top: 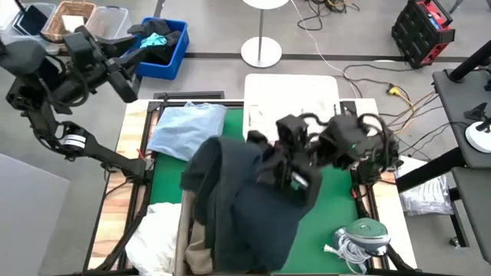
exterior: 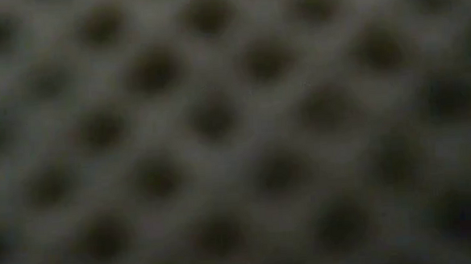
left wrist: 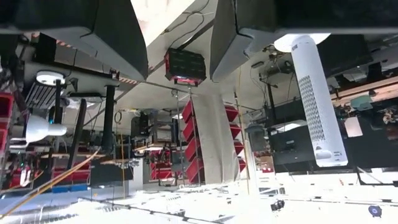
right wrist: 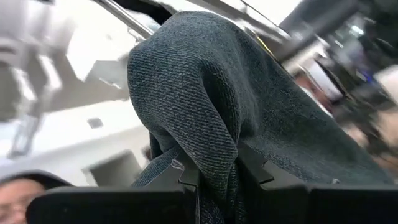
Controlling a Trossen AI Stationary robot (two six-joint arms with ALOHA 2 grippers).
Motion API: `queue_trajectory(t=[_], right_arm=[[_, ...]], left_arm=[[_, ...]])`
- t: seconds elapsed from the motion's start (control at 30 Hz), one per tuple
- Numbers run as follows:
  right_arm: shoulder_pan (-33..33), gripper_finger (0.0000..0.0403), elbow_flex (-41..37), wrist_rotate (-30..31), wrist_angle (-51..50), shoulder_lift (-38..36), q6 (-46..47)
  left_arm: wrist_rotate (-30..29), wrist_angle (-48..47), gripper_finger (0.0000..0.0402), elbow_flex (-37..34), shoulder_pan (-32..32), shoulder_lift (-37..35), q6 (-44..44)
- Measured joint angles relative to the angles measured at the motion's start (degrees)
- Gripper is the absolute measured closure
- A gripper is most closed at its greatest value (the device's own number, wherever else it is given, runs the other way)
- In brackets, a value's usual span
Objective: Sort clothes
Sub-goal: Put the blue pants into the gray laundry organizer
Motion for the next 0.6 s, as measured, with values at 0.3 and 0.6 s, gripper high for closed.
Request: queue_trajectory(t=[0.3,0.6], right_arm=[[-1.21,0.0365,0.16,5.77,15.35,4.53,-8.95],[-9.16,0.0365,0.01,3.09,-12.78,0.74,-12.74]], left_arm=[[0.25,6.27,0.0248,0.02,0.00,-1.10,3.42],[0.27,5.86,0.0248,0.00,-0.02,-2.07,4.70]])
